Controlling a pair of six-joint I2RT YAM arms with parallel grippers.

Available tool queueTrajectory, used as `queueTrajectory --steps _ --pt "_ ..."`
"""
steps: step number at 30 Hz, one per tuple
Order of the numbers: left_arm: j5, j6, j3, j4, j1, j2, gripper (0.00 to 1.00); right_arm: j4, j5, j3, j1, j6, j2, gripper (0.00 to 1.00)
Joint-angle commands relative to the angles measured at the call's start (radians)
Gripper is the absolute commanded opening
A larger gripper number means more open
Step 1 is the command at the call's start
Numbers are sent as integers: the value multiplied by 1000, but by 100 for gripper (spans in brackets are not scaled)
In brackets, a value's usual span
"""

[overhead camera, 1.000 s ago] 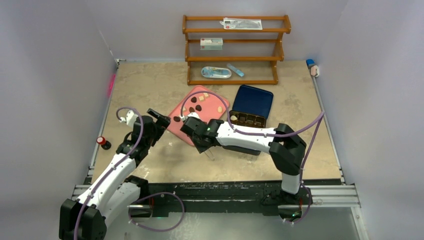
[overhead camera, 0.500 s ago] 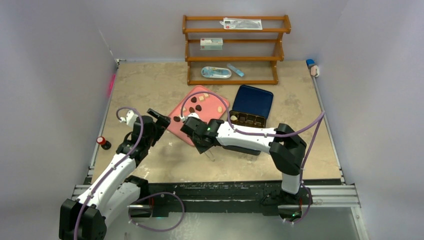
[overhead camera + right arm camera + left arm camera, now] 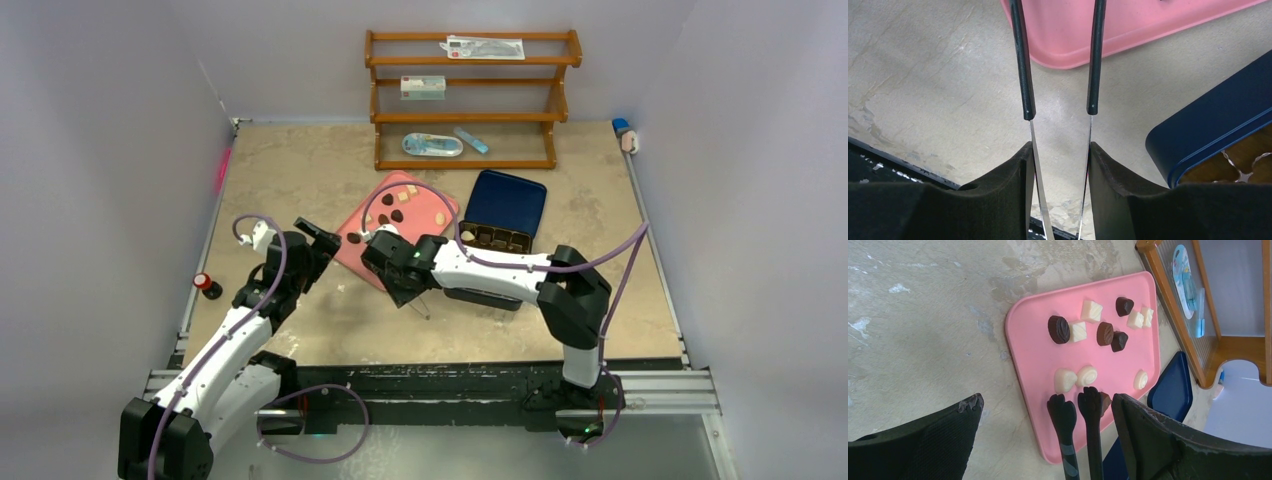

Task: Pack the chocolate
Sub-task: Pick up the fake chocolate from the plate.

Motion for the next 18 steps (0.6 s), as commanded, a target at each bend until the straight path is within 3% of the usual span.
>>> queueTrajectory --steps 1,18 --pt "-5 -5 16 16 9 -3 100 -15 -12 48 -14 -6 27 43" --pt "-5 -7 9 26 9 9 100 -24 -41 134 -51 -34 110 42"
